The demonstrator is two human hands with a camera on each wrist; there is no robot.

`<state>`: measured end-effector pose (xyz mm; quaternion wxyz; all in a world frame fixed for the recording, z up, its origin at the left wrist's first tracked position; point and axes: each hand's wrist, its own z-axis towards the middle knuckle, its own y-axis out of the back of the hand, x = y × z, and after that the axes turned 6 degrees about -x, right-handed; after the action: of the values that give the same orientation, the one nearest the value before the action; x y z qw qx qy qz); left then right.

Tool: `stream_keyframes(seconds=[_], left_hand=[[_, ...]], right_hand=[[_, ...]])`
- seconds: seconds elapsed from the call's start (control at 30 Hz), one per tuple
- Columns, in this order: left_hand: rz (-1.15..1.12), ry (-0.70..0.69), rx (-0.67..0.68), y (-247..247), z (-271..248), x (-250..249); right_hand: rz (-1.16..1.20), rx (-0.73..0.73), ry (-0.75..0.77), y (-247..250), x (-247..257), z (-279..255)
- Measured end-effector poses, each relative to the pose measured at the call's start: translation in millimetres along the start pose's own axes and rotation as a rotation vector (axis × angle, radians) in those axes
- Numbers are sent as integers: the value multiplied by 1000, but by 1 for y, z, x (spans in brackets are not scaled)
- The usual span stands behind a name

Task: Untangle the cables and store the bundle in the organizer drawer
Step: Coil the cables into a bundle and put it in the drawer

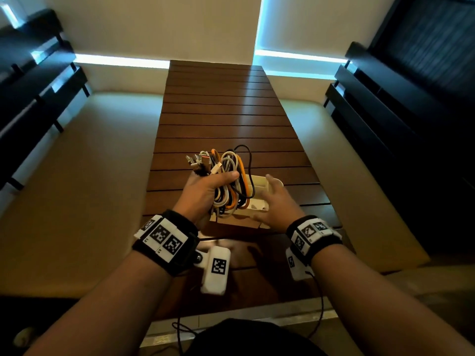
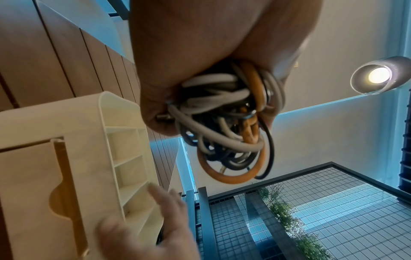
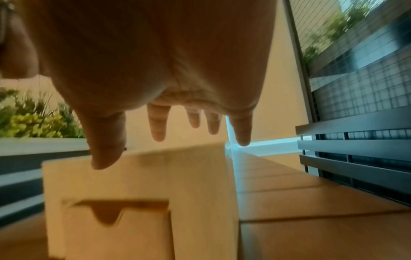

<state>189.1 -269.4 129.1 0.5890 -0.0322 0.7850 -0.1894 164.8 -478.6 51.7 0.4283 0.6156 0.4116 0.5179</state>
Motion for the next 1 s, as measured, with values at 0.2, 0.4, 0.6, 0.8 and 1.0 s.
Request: stream_keyframes(seconds=[0.2,0.4,0.6,0.8,1.0], left_hand=[[30,-10,-20,0,-5,3],[23,7,-42,0,-4,6],[17,15,-37,-1,-3,9],[11,11,-51,2,-2,10],[0,0,-34,2,-4,8]], right_hand=[[-29,-70,90,-27,-21,-1],[-34,-42,151,-24,-36,6],[17,-404,198,-17,-30,-18],[223,-265,135,-49,-28,-43],[324,-171,-81,-58,-32,-36]])
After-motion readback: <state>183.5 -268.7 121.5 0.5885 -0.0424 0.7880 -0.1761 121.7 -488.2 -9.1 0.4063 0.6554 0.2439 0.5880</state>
